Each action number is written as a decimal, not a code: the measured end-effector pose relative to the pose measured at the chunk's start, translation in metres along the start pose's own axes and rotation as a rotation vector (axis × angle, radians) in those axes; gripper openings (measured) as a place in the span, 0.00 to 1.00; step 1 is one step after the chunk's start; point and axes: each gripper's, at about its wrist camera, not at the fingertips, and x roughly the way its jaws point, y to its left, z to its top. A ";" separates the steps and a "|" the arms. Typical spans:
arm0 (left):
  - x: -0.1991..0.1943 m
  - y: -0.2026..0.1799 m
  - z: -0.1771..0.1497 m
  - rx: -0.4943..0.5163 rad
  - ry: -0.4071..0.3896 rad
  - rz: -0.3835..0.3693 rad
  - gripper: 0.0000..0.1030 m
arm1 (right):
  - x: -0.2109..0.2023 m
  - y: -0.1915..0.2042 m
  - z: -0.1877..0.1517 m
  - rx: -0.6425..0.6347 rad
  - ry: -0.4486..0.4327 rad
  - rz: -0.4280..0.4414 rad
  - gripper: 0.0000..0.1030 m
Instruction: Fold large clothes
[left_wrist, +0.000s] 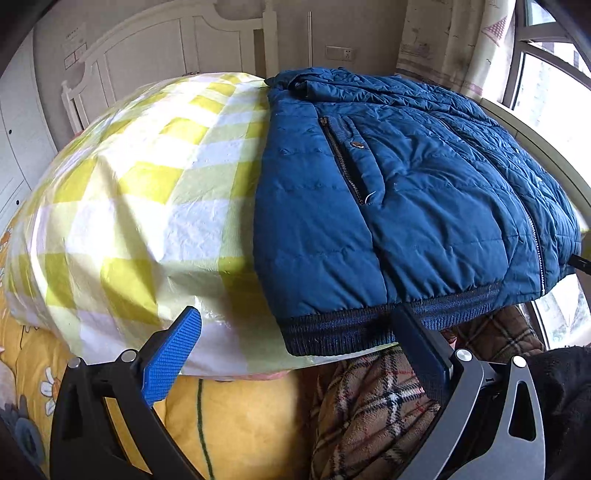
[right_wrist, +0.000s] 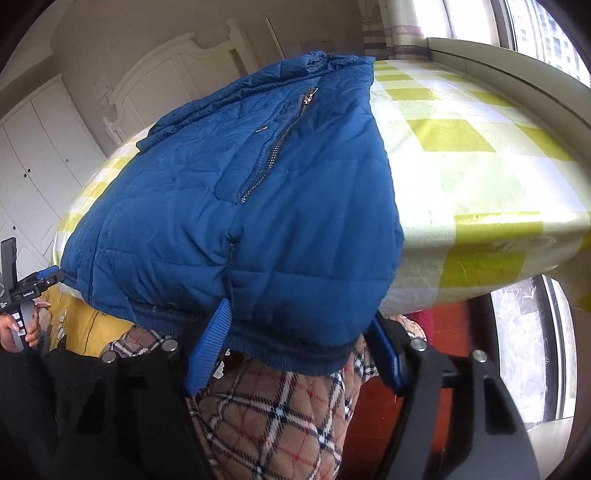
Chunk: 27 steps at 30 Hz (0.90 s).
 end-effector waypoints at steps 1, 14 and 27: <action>0.001 -0.002 0.000 0.005 -0.005 0.000 0.96 | -0.001 -0.002 -0.001 0.017 -0.004 0.012 0.68; 0.024 0.000 0.013 -0.129 -0.028 -0.207 0.77 | 0.005 0.000 0.002 0.018 -0.004 -0.020 0.69; -0.037 -0.027 -0.009 0.085 -0.008 -0.154 0.21 | -0.058 0.033 -0.034 -0.063 0.023 -0.050 0.09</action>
